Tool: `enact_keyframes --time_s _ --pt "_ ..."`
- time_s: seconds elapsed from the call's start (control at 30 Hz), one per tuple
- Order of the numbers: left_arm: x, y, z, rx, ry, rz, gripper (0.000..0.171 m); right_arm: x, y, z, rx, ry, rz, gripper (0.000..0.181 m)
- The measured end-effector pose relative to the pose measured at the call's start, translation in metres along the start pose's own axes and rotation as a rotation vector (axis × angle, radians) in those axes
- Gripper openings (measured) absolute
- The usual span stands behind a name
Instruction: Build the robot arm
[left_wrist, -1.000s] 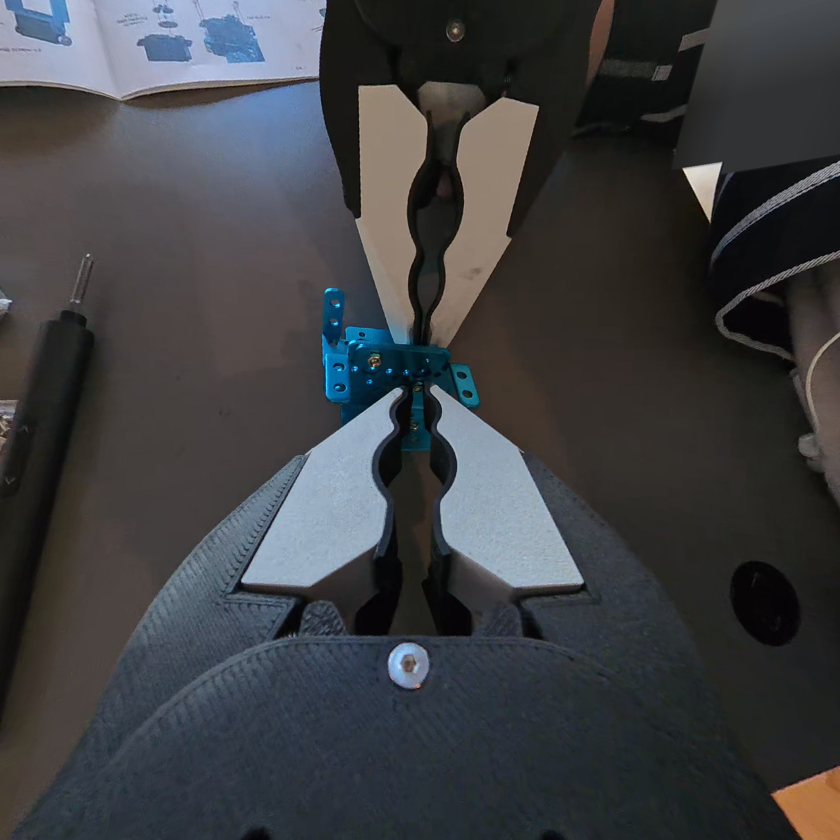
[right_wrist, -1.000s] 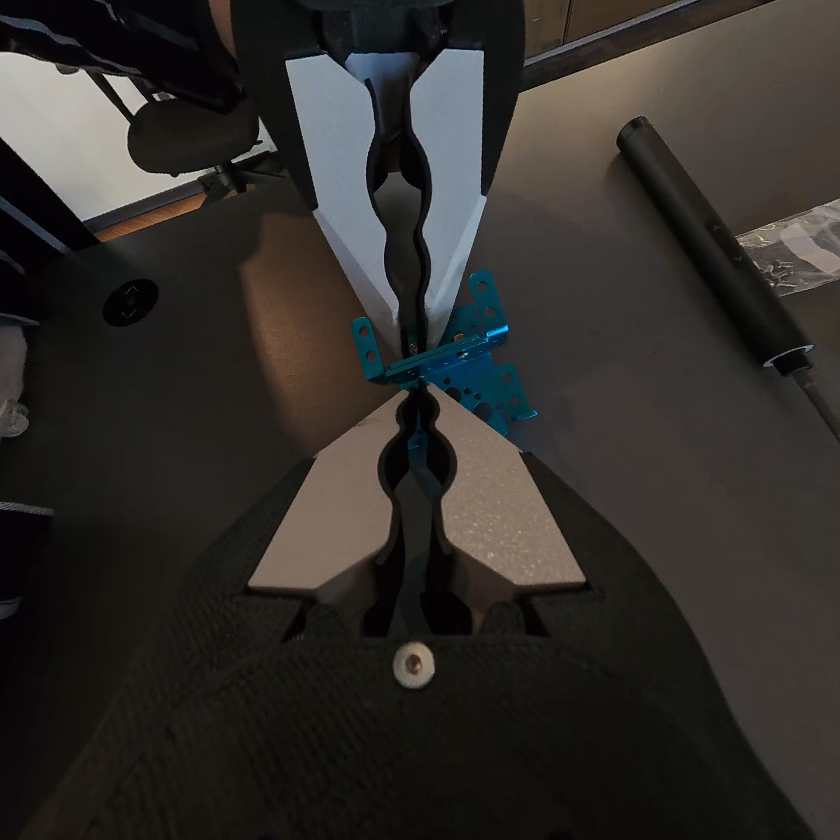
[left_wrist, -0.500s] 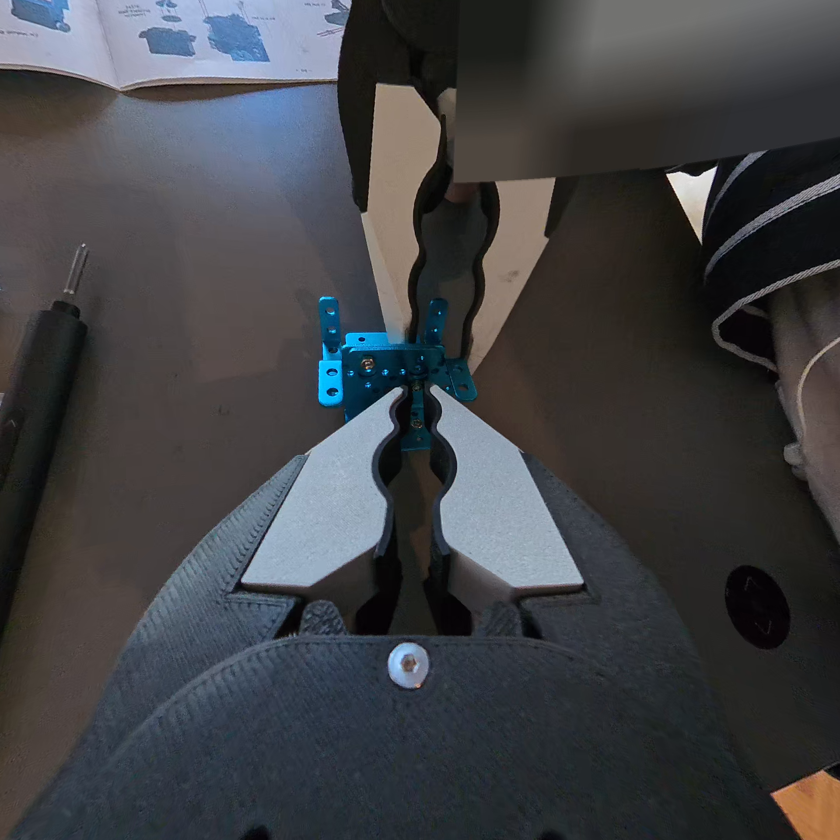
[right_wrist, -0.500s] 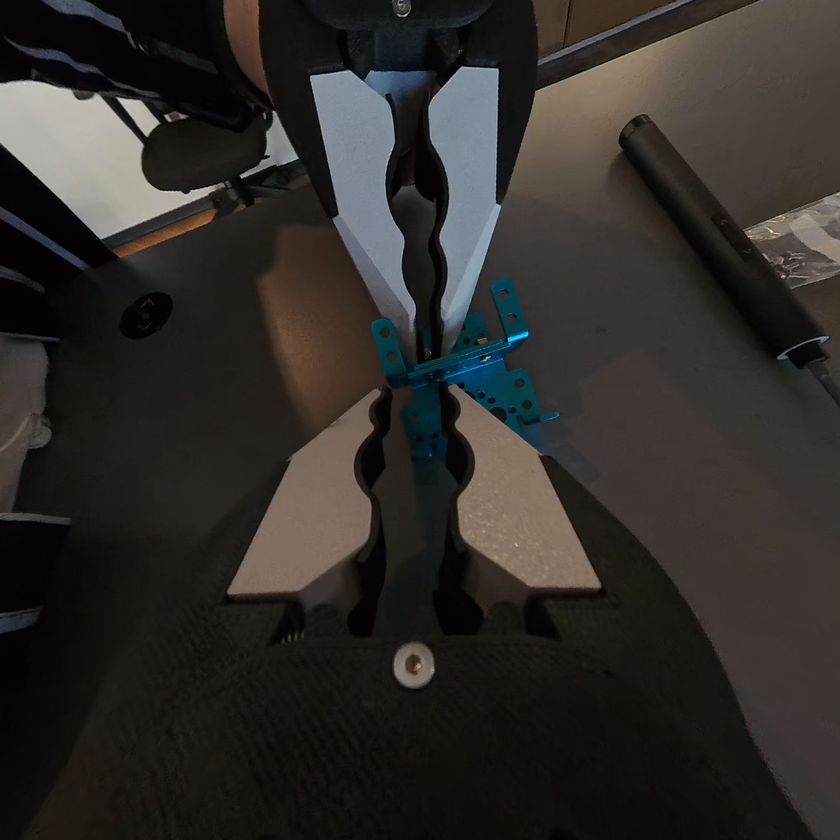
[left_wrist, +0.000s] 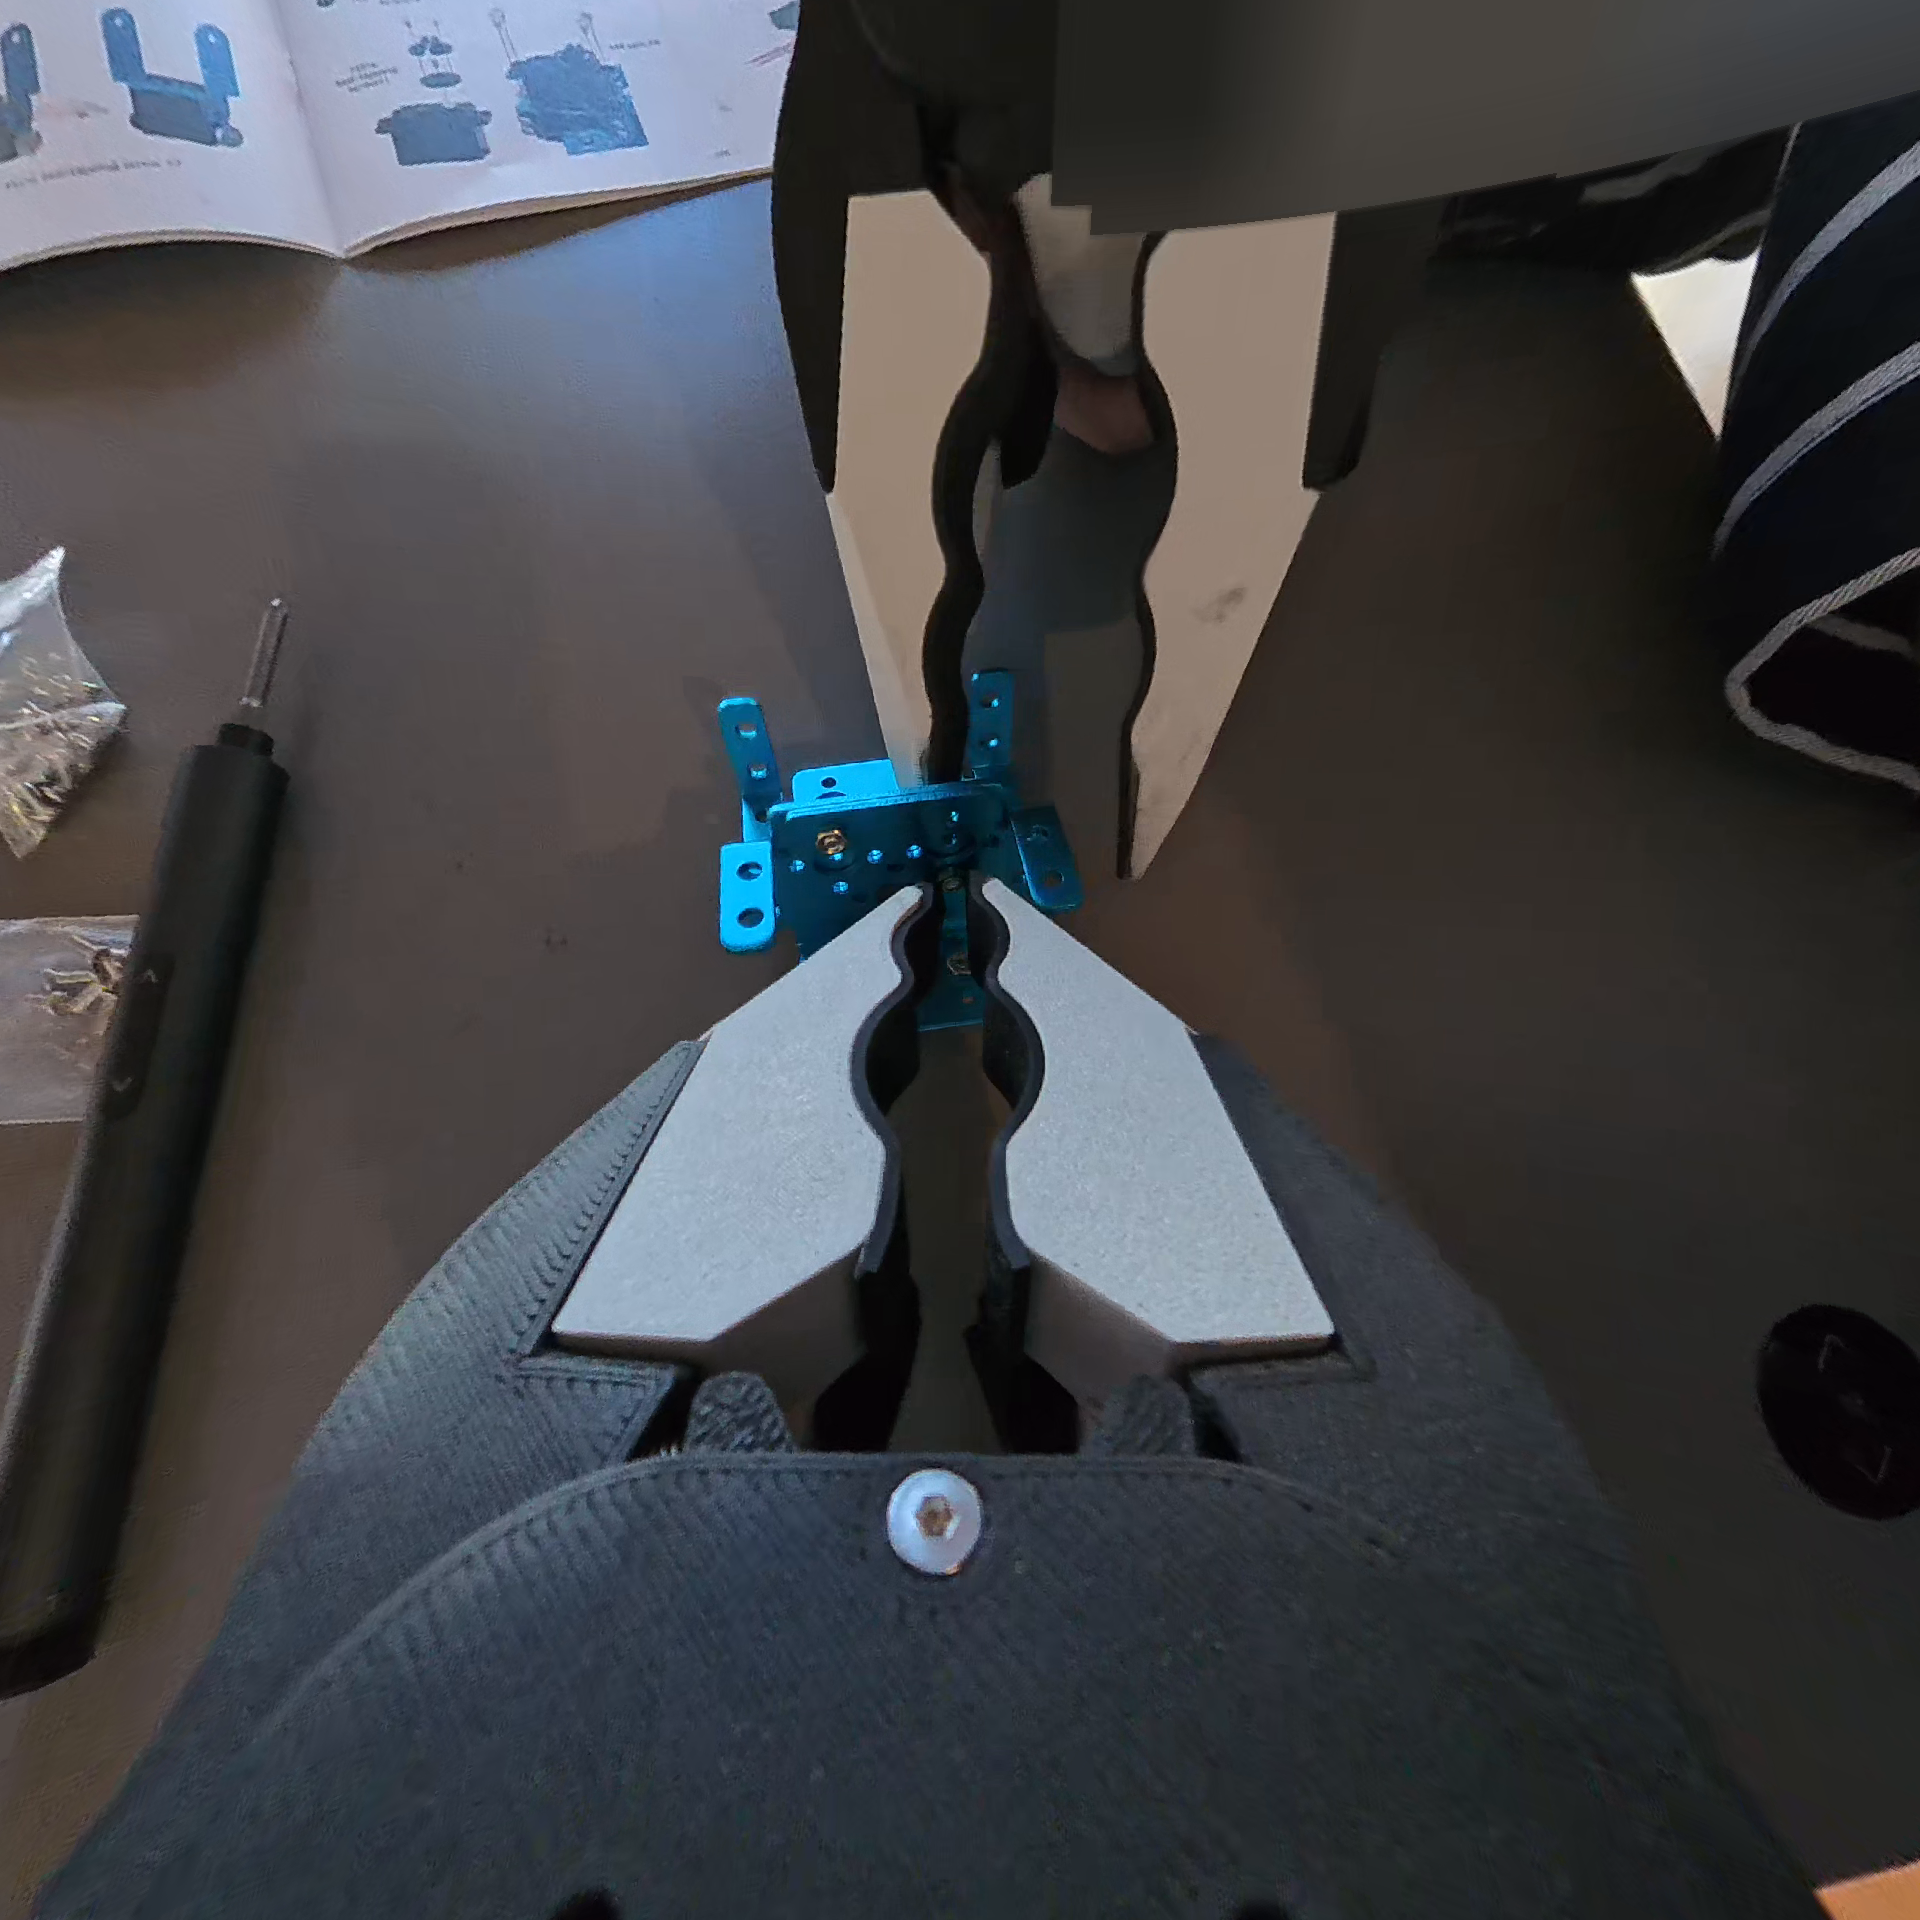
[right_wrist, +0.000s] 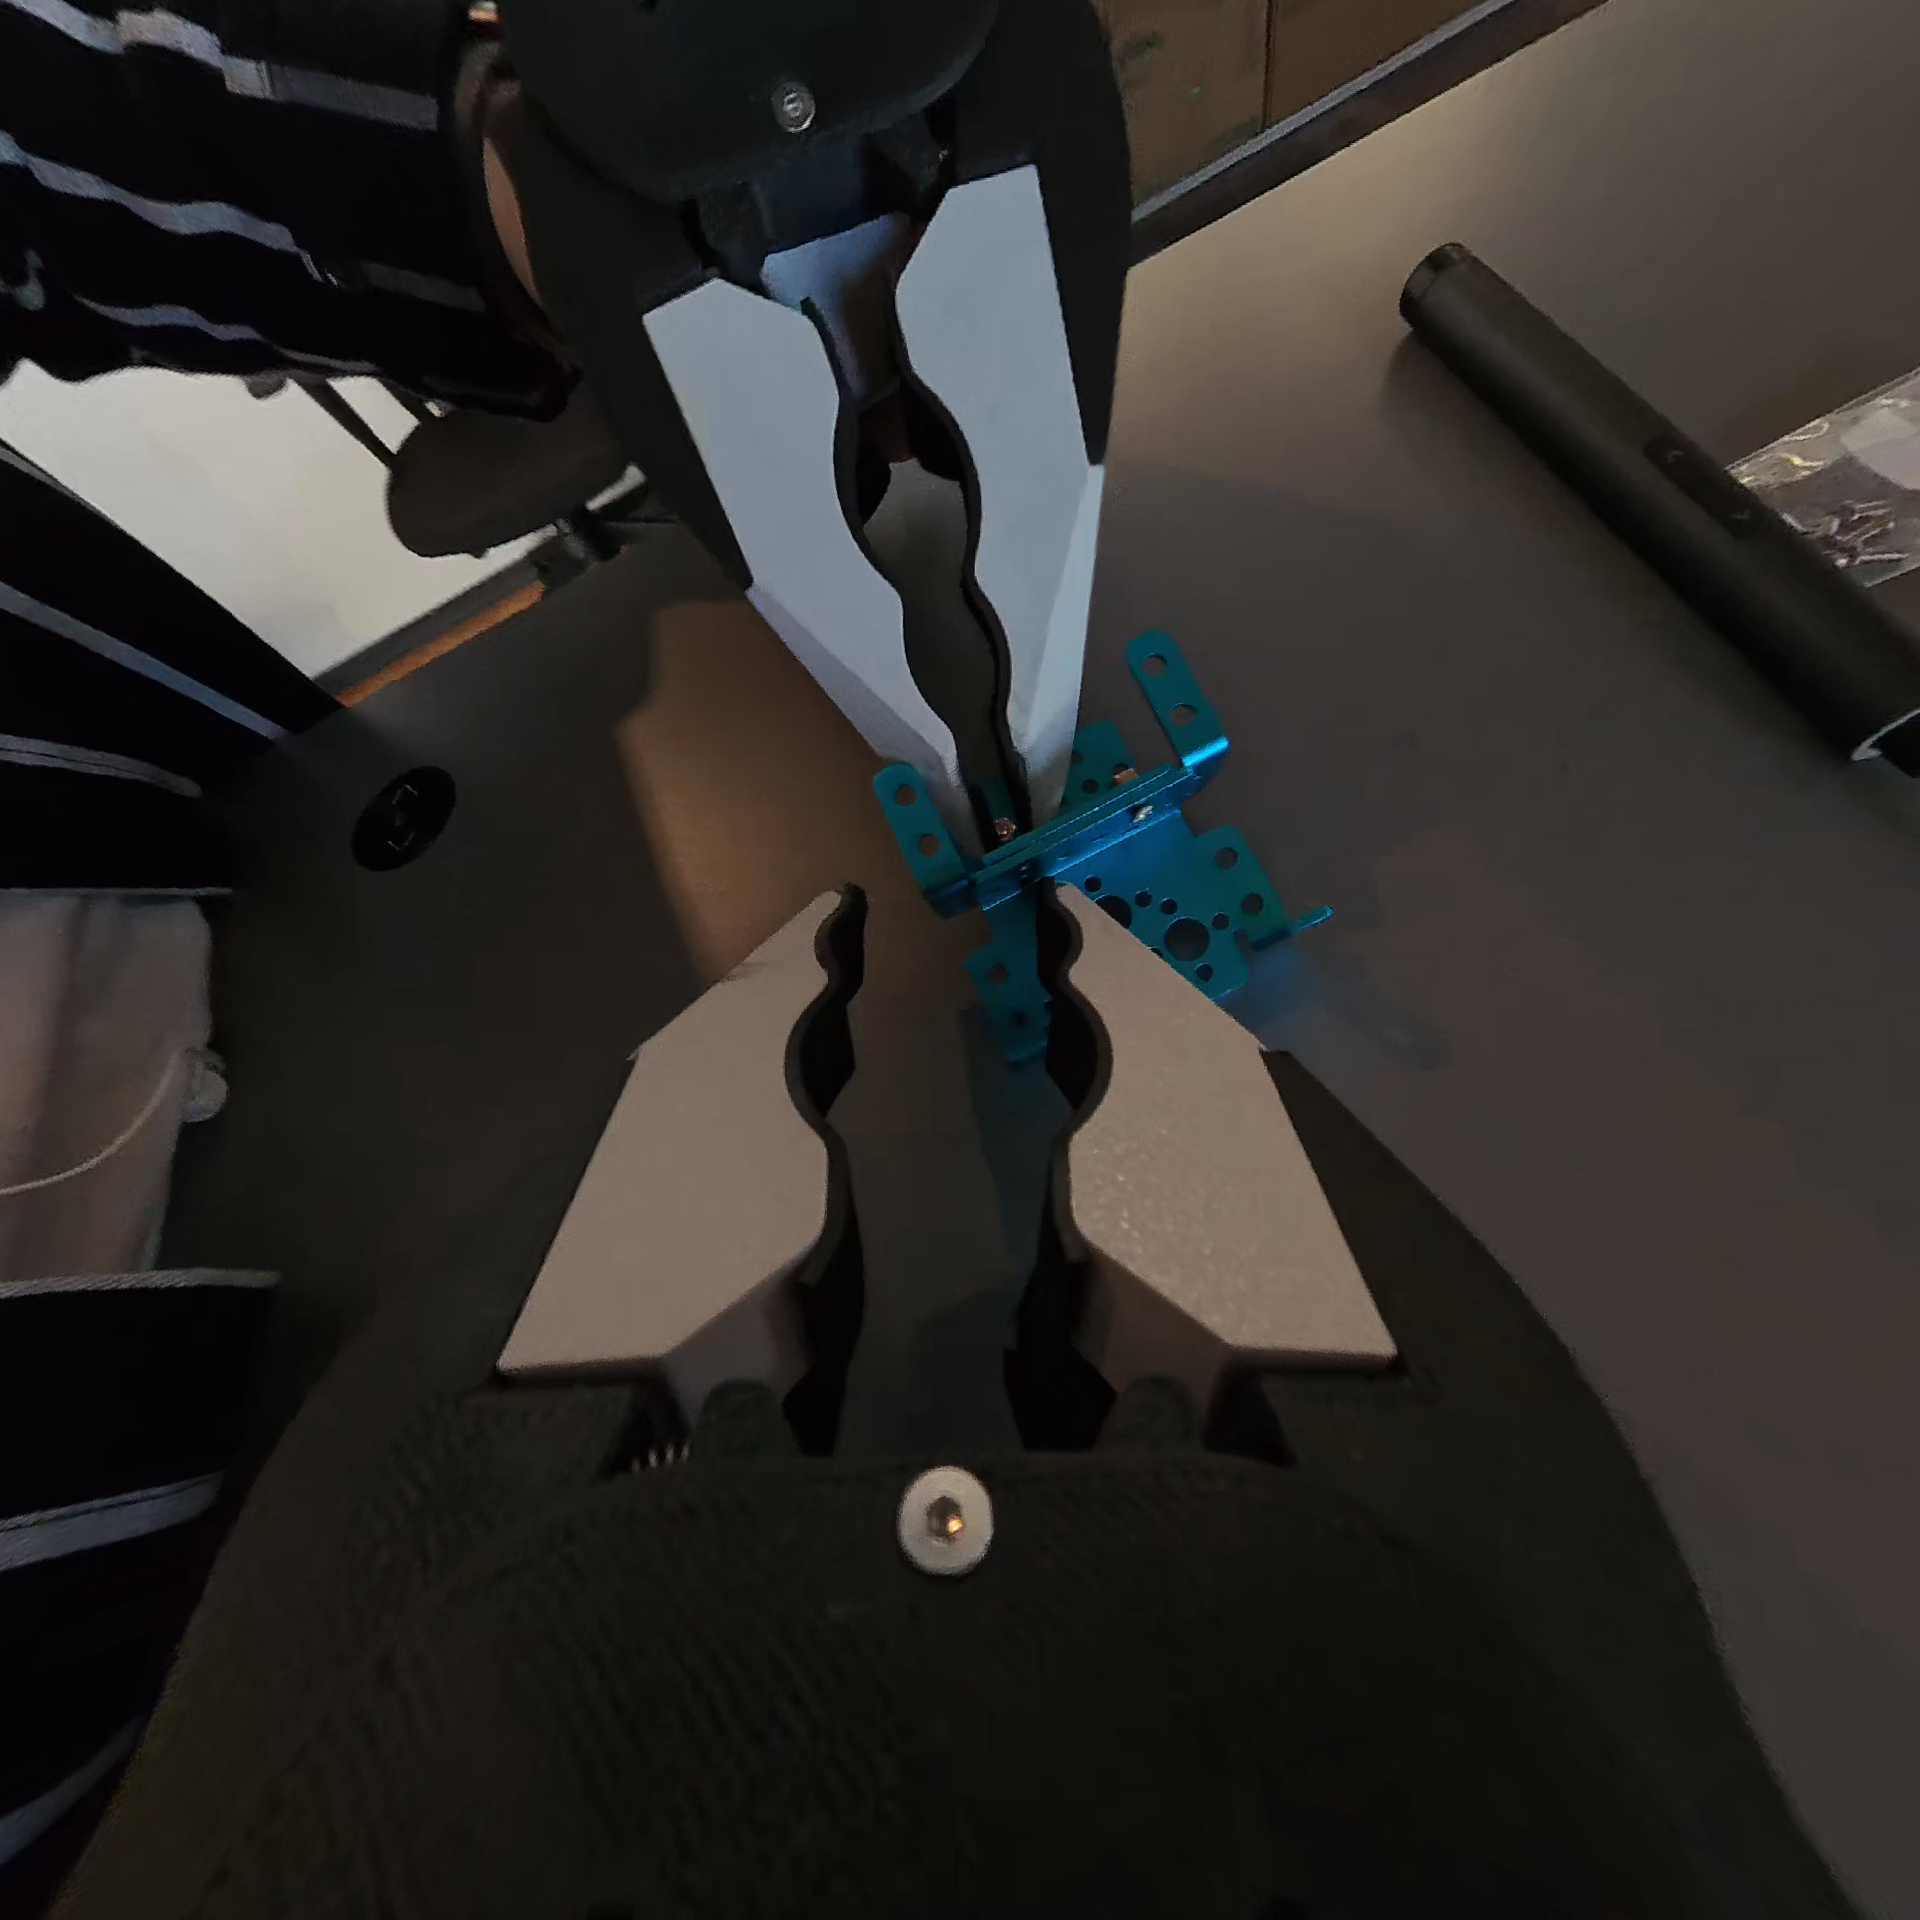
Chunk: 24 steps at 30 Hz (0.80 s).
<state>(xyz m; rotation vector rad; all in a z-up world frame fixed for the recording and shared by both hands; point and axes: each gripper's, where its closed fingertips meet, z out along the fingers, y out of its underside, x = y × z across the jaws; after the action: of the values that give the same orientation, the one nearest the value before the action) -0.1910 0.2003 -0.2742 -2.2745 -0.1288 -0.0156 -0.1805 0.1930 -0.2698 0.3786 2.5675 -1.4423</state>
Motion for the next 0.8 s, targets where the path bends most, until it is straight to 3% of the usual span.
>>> enact_keyframes --time_s 0.23,0.4,0.67,0.8 --pt "-0.005 0.000 0.001 -0.012 -0.088 0.072 0.003 -0.005 -0.007 -0.005 0.069 -0.162 0.267 0.051" --pt "-0.006 0.001 0.002 -0.021 -0.130 0.108 0.002 -0.002 -0.009 -0.006 0.088 -0.185 0.343 0.047" --pt "-0.012 0.002 0.005 -0.078 -0.309 0.327 0.000 0.005 -0.014 -0.010 0.145 -0.233 0.493 0.046" --pt "-0.013 0.000 0.006 -0.053 -0.339 0.300 0.000 0.008 -0.013 -0.011 0.150 -0.233 0.496 0.045"
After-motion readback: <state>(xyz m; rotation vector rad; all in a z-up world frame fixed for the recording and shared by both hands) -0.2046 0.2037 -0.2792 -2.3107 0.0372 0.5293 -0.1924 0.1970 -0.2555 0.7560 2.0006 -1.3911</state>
